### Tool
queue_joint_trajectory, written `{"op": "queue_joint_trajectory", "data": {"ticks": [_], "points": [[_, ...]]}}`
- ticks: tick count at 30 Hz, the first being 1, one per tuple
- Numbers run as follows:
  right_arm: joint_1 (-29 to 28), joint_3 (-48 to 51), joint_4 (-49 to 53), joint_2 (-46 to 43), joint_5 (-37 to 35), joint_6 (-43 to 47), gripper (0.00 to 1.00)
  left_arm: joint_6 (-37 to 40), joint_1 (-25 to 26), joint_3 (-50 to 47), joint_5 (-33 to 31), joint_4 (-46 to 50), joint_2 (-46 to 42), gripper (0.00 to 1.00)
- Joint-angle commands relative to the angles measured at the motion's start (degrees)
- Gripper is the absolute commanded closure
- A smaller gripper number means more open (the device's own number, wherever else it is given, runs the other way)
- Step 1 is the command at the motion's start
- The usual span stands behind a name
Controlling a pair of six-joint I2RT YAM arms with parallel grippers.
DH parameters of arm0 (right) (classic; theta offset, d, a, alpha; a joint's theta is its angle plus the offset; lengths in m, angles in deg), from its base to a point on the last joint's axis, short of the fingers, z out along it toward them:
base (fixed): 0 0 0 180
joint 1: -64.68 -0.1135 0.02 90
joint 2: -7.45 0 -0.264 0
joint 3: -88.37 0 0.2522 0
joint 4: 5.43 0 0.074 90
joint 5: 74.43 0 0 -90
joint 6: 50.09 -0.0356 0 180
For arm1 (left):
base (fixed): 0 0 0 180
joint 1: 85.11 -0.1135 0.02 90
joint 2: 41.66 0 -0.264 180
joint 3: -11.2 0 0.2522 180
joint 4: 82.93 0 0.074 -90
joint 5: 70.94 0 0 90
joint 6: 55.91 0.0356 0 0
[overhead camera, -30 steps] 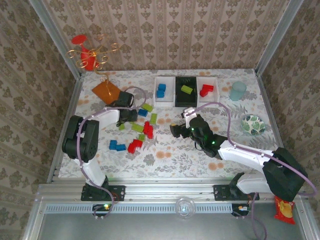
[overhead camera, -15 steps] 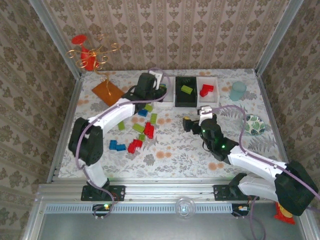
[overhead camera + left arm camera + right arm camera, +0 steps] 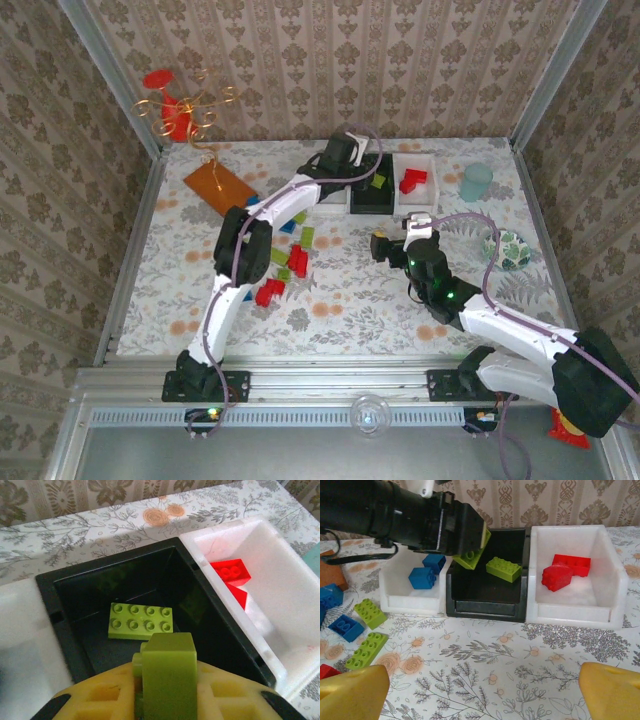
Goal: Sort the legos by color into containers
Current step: Place the lego in the container, then pick up the lego from the middle-left of the table.
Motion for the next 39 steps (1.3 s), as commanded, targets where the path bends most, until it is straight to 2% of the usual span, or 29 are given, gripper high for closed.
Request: {"op": "queue_joint_trajectory", "data": {"ticks": [1, 3, 6, 13, 17, 21, 23, 26, 34, 39], "points": [[0.3, -0.3, -0.6, -0.6, -0.8, -1.1, 0.02, 0.9, 0.1, 5.7, 1.2, 6.6, -0.4, 0.59], [0.3, -0.2, -0.5, -0.8, -0.8, -1.1, 0.01, 1.8, 0.1, 3.6, 0.9, 6.4, -2.8, 0.53], [0.3, 0.0, -0.7, -1.1, -0.8, -1.1, 0.02, 2.2, -0.2, -6.0, 0.1, 2.3, -9.9, 0.42], [0.2, -0.2, -1.2, -1.5, 1.9, 0.1, 0.01, 2.2, -3.1, -43.0, -4.4, -9.7, -35.9, 0.36], [-1.4, -2.5, -2.1, 2.2, 9.7, 3.0, 0.02, 1.3, -9.1, -58.6, -8.7, -7.2, -47.2, 0.35], [-5.8, -6.3, -1.9, 8.4, 14.3, 6.9, 0.02, 0.5, -18.1, -67.5, -9.0, -4.8, -53.1, 0.33], [-6.6, -7.3, -2.3, 10.6, 17.0, 7.4, 0.02, -0.8, -21.5, -69.3, -7.7, -5.0, -53.1, 0.32], [-8.0, -8.3, -2.6, 12.8, 19.0, 8.4, 0.02, -1.2, -23.4, -68.3, -6.8, -5.1, -49.4, 0.31], [-9.0, -9.4, -0.9, 13.5, 17.2, 10.0, 0.02, -1.5, -23.8, -58.1, -9.3, -2.8, -34.9, 0.29], [-9.0, -9.6, -0.2, 13.3, 16.1, 10.1, 0.02, -1.6, -24.1, -54.2, -11.1, -2.0, -29.7, 0.35]]}}
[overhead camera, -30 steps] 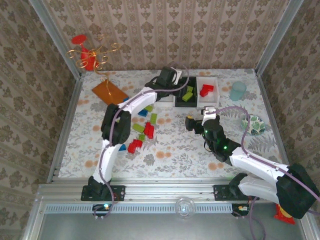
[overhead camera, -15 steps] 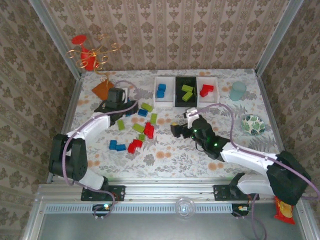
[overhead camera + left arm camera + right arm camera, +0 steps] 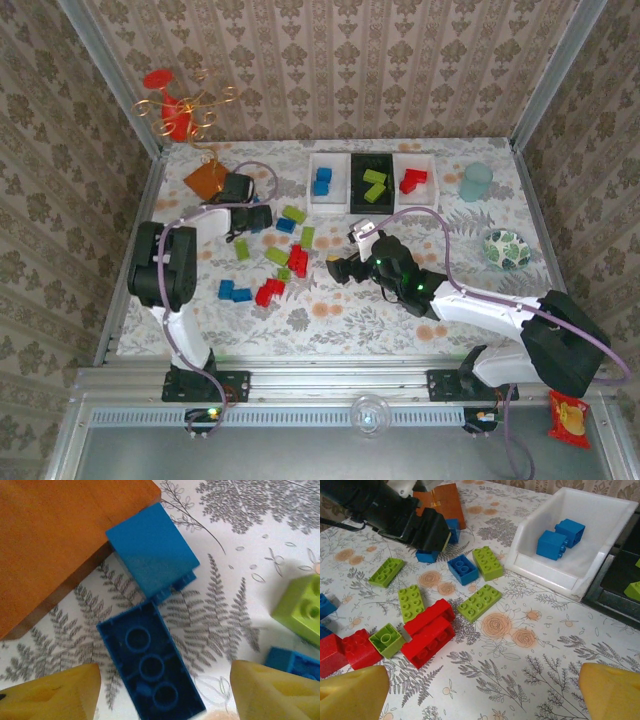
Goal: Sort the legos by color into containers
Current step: Pick up the lego from the middle-left of the table, then place the lego in the container.
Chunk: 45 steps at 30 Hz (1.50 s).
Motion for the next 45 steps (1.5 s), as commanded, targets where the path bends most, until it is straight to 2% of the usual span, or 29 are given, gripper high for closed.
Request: {"op": "queue_joint_trajectory", "data": {"ticks": [1, 8, 12, 18, 24, 29, 34, 40, 45], "points": [[-0.4, -1.6, 1.3, -0.1, -1.3, 0.9, 0.02, -1.1, -0.4, 2.5, -1.9, 1.5, 2.1, 0.37], [-0.4, -1.8, 2.0, -0.2, -2.9, 1.1, 0.01, -1.8, -0.4, 3.2, -1.9, 0.9, 4.3, 0.55], [-0.4, -1.8, 1.9, 0.2, -3.4, 1.0, 0.01, -2.0, -0.3, 0.7, -2.4, -0.1, 0.4, 0.64], [-0.4, -2.0, 2.1, 1.1, -5.0, 0.8, 0.01, -2.3, 2.8, -5.7, -2.3, -5.1, -14.1, 0.66], [-0.4, 0.3, 0.2, -1.4, -12.0, 0.0, 0.01, -1.7, 7.9, -3.0, -1.1, -7.4, -17.0, 0.67], [0.0, 4.0, -2.5, -6.4, -18.3, -0.5, 0.01, -0.9, 12.5, 2.7, -0.3, -8.9, -13.1, 0.67], [0.7, 4.4, -2.2, -7.6, -18.3, -1.5, 0.01, 0.2, 16.1, 11.7, 0.0, -7.3, -3.9, 0.67], [0.8, 4.0, -1.7, -7.5, -18.4, -1.6, 0.01, 0.2, 18.0, 27.9, 2.7, -2.5, 10.3, 0.64], [0.8, 4.2, -1.3, -8.2, -18.9, -1.5, 0.01, 0.2, 18.5, 40.1, 1.1, 1.7, 20.4, 0.59]]}}
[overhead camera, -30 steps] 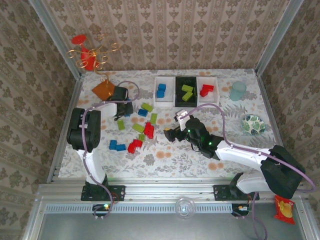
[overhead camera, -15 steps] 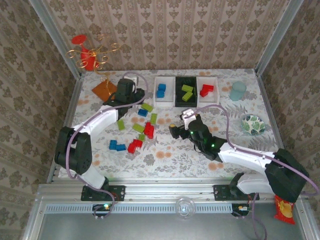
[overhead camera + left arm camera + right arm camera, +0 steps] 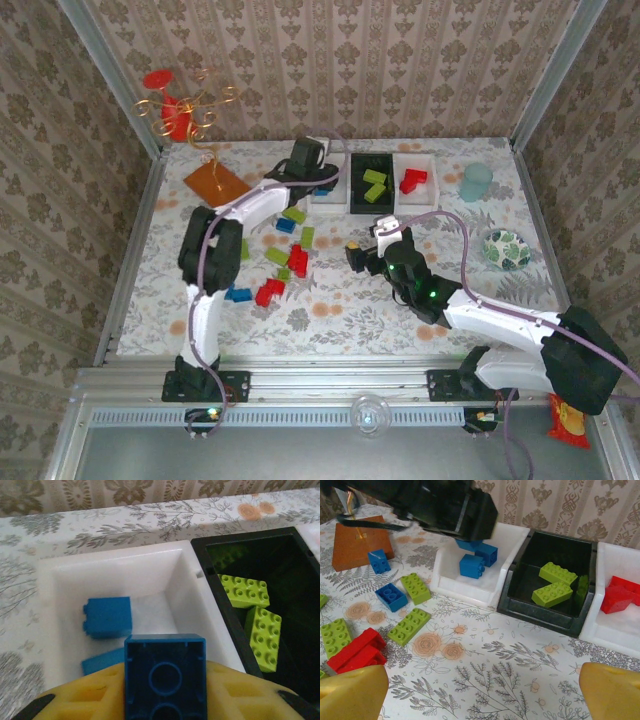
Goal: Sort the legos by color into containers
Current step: Place the lego in the container, then pick up the lego from the middle-left of the table.
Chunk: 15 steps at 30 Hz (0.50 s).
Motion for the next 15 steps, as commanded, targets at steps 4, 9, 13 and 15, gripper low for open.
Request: {"op": "queue_joint_trajectory", "data": {"ticks": [4, 9, 13, 15], "points": [[0.3, 1.0, -1.2, -2.3, -3.1, -1.0, 0.01, 0.0, 0.4, 8.6, -0.1, 4.8, 3.8, 0.49], [0.5, 0.9, -1.2, -2.2, -2.8, -1.2, 0.01, 0.8, 0.4, 1.2, -0.8, 1.6, -3.3, 0.37], [0.5, 0.8, -0.9, -2.5, -2.6, -1.2, 0.01, 1.2, 0.2, -14.3, -1.9, -3.7, -15.3, 0.35], [0.5, 0.8, -0.7, -3.0, -2.3, -1.1, 0.01, 1.9, 0.2, -24.6, -3.4, -6.9, -22.5, 0.34]]}}
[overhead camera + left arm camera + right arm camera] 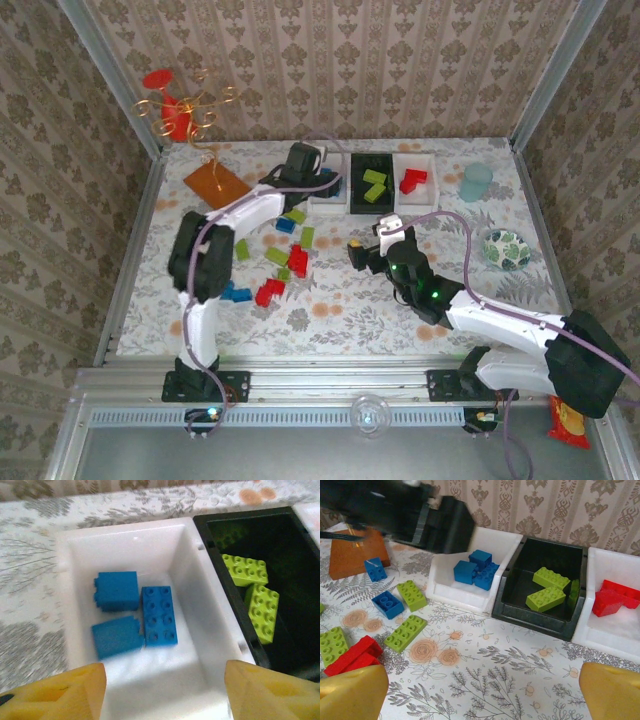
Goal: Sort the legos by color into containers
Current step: Pick up the lego from the middle-left of the table.
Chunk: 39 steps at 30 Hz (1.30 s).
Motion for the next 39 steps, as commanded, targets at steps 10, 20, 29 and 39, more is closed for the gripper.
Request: {"op": "queue_joint_trajectory", "data": {"ticks": [10, 20, 29, 39], "points": [[-0.2, -0.3, -2.1, 1.6, 5.9, -0.3, 0.01, 0.7, -4.7, -39.1, -7.7, -0.7, -37.7, 0.31], [-0.2, -0.8, -2.1, 3.9, 5.2, -0.2, 0.01, -1.5, -16.8, -41.8, -4.3, 10.7, -40.4, 0.3], [-0.3, -1.2, -1.1, 3.4, 4.5, -0.2, 0.0, -2.3, -21.1, -37.0, -0.9, 9.0, -25.8, 0.29], [-0.3, -1.2, -0.2, 2.2, 3.6, 0.3, 0.0, -2.8, -20.9, -32.5, 1.8, 6.6, -13.7, 0.38]]}}
